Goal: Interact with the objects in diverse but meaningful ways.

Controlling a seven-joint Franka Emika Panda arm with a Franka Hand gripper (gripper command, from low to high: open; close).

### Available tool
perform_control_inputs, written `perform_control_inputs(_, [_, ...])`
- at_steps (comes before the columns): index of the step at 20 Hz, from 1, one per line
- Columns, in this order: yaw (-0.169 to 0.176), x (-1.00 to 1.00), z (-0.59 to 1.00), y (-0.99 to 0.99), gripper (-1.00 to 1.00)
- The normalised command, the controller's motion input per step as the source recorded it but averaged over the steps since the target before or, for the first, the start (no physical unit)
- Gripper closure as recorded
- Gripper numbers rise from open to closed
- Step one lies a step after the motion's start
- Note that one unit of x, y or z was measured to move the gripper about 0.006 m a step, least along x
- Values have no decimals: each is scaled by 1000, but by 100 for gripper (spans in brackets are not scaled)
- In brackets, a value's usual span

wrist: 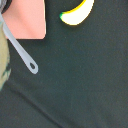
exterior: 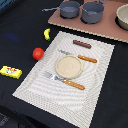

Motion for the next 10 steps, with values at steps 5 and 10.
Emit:
perform_control_inputs(5, [-30,121,-223,-77,-100])
perform_control_inputs(10, [-37,172,-301,-311,-100])
